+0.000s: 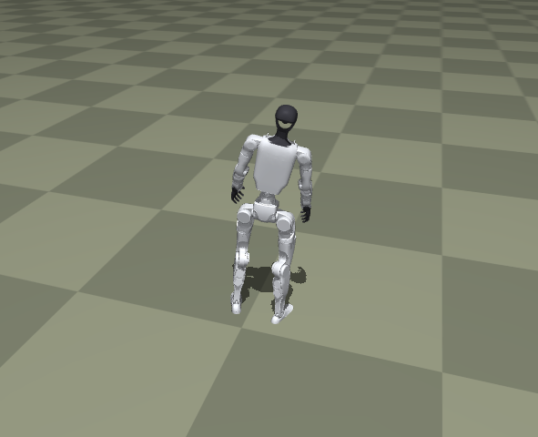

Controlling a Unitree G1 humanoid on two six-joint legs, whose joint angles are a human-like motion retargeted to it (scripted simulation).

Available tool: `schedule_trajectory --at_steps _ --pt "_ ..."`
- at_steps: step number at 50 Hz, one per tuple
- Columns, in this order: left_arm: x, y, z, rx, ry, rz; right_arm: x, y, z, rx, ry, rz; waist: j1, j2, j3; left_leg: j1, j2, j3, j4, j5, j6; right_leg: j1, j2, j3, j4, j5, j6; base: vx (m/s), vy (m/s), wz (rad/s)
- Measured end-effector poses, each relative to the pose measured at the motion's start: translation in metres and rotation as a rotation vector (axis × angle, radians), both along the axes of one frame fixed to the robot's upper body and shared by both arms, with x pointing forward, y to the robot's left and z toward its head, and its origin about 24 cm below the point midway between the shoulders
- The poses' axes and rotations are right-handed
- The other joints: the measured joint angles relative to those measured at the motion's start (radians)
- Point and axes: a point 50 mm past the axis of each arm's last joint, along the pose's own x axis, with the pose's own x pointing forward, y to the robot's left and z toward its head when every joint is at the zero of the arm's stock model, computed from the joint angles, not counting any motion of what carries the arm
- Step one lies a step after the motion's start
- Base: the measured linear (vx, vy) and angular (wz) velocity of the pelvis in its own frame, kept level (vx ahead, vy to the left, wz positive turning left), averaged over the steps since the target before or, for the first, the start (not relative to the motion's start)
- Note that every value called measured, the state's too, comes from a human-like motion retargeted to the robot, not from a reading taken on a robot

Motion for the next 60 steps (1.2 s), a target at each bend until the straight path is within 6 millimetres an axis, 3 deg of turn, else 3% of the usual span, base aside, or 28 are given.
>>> schedule_trajectory --at_steps 5,9,15,19,25,29,35,40,45,49,52,56,60 --pt "0.003 -0.006 0.005 -0.031 -0.051 0.009 0.029 -0.002 0.017 -0.004 -0.122 0.044 -0.008 -0.022 0.018 0.007 0.009 0.026 -0.012 -0.01 0.02 -0.003 0.016 0.027 -0.026 -0.017 -0.001 -0.06 -0.06 -0.29" --pt "0.012 -0.008 0.012 -0.068 -0.093 0.018 0.047 -0.022 0.034 -0.03 -0.177 0.042 -0.027 -0.013 0.043 0.01 0.019 0.048 -0.028 -0.001 0.019 -0.026 0.025 0.054 -0.019 -0.022 0.003 -0.08 -0.06 -0.31" --pt "0.033 -0.006 0.024 -0.048 -0.156 -0.016 0.067 -0.081 0.075 -0.151 -0.263 -0.039 -0.079 0.042 0.094 -0.018 0.02 0.059 -0.043 0.037 0.015 -0.084 0.023 0.066 0.026 -0.027 0.018 -0.11 -0.06 0.0" --pt "0.042 0.008 0.03 0.062 -0.162 -0.124 0.066 -0.133 0.112 -0.273 -0.307 -0.097 -0.101 0.087 0.113 -0.055 -0.008 0.015 -0.056 0.095 0.001 -0.121 -0.006 0.051 0.048 -0.023 0.029 -0.1 -0.05 0.31" --pt "0.03 0.064 0.032 0.267 -0.086 -0.17 0.032 -0.21 0.169 -0.481 -0.283 -0.206 -0.09 0.104 0.104 -0.093 -0.054 -0.182 -0.088 0.118 -0.051 -0.131 -0.088 0.025 0.032 -0.013 0.021 -0.03 -0.05 0.32" --pt "0.014 0.125 0.046 0.39 -0.041 -0.03 -0.001 -0.251 0.207 -0.596 -0.259 -0.352 -0.086 0.053 0.113 -0.079 0.015 -0.127 -0.115 0.115 -0.066 -0.102 -0.168 -0.003 0.027 -0.022 0.011 0.06 -0.08 0.32" --pt "-0.023 0.216 0.085 0.554 0.025 0.226 -0.041 -0.287 0.262 -0.709 -0.307 -0.54 -0.124 -0.084 0.081 -0.129 0.164 0.012 -0.109 0.298 -0.087 -0.11 -0.348 -0.052 0.066 -0.013 0.034 0.07 -0.02 0.58" --pt "-0.055 0.272 0.127 0.627 0.061 0.447 -0.064 -0.302 0.303 -0.763 -0.397 -0.644 -0.173 -0.228 0.04 -0.205 0.294 0.065 -0.067 0.347 -0.087 -0.126 -0.521 -0.079 0.088 0.02 0.081 0.04 -0.03 0.55" --pt "-0.07 0.304 0.168 0.669 0.027 0.557 -0.087 -0.31 0.343 -0.848 -0.462 -0.705 -0.186 -0.363 -0.021 -0.25 0.421 0.08 -0.057 0.357 -0.087 -0.148 -0.669 -0.067 0.071 0.08 0.114 0.03 -0.03 0.14" --pt "-0.062 0.32 0.204 0.737 -0.045 0.525 -0.112 -0.314 0.365 -0.92 -0.496 -0.761 -0.174 -0.465 -0.078 -0.289 0.493 0.04 -0.068 0.386 -0.087 -0.198 -0.77 -0.03 0.048 0.144 0.113 0.0 0.0 0.0" --pt "-0.047 0.33 0.238 0.814 -0.134 0.501 -0.138 -0.316 0.374 -0.948 -0.52 -0.848 -0.152 -0.532 -0.076 -0.31 0.57 0.03 -0.051 0.384 -0.087 -0.223 -0.818 -0.005 0.056 0.162 0.099 0.0 0.0 0.0" --pt "-0.03 0.336 0.276 0.904 -0.25 0.508 -0.171 -0.316 0.377 -0.94 -0.627 -1.012 -0.109 -0.568 -0.034 -0.343 0.683 0.06 -0.015 0.359 -0.087 -0.231 -0.825 0.005 0.062 0.171 0.088 0.0 0.0 0.0" --pt "-0.02 0.337 0.294 0.954 -0.314 0.508 -0.187 -0.314 0.368 -0.913 -0.713 -1.105 -0.059 -0.55 0.015 -0.37 0.735 0.079 0.023 0.329 -0.087 -0.215 -0.782 -0.008 0.034 0.178 0.087 0.0 0.0 0.0"
